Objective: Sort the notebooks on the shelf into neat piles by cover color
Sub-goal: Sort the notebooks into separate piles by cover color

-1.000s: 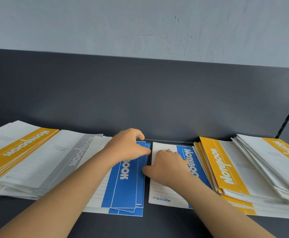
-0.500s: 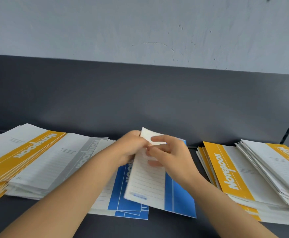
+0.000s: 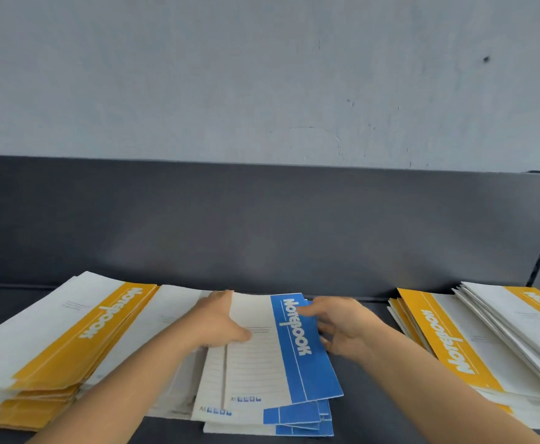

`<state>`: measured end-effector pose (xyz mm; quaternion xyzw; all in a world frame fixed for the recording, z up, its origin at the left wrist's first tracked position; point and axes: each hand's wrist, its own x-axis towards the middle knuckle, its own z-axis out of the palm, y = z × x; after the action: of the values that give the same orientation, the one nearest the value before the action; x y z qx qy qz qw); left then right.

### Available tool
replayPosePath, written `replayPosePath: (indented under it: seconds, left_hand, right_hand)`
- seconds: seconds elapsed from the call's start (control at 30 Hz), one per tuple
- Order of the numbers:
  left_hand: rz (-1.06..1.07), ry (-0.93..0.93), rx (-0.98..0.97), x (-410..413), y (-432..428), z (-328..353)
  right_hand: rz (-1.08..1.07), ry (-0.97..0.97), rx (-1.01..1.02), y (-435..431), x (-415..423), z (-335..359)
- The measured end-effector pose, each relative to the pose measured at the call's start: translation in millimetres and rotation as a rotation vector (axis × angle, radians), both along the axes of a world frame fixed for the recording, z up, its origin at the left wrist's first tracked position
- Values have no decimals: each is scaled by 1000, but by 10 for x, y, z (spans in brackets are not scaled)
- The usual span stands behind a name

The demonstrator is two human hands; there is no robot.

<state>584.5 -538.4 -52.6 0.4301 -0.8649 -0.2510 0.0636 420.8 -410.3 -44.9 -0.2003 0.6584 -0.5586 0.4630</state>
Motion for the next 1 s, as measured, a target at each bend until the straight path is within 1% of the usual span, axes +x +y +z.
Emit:
replayPosePath:
  seconds: [0.07,0.13,0.23,0.3,0.37,0.43,0.5,0.57,0.6,0.67,0.73,0.87,1.0]
  left_hand:
    - [-5,20,6,-2,-50,-60]
    - [-12,30,-6,-10,-64,-97]
    - [-24,55,32,-20,-73,-150]
    - [-23,110,71,-34,-48,-162]
    - [-2,226,102,-54,-32,-153]
    - [63,426,189,-88,27,-71]
    - [97,595,391,-109,149,86]
    - [-1,768,611,-158,270,245]
    - [-57,846,651,-203,333,297]
    - [-114,980,575,-281,473,373]
    - [-119,1067,464,-339,578,400]
    - [-157,1122,394,-322,634,369]
    - [-211,1127,338,-295,612,374]
  right_hand:
    - [-56,-74,55,-37,-13,44]
    - [-6,-77,113,-45,0,66]
    - [79,4,184,-55,71,12]
    - [64,105,182,-59,120,-33]
    - [46,158,122,-8,141,-20]
    - [37,171,19,109,79,37]
    - [-5,171,-122,246,3,138]
    - [-69,175,-291,344,-11,254]
    - [-103,185,-380,368,9,304]
    - [-152,251,-536,384,65,384]
    - [-196,330,-617,390,106,407]
    - [-186,350,-625,435,107,302]
    - [-110,427,-559,447,88,244]
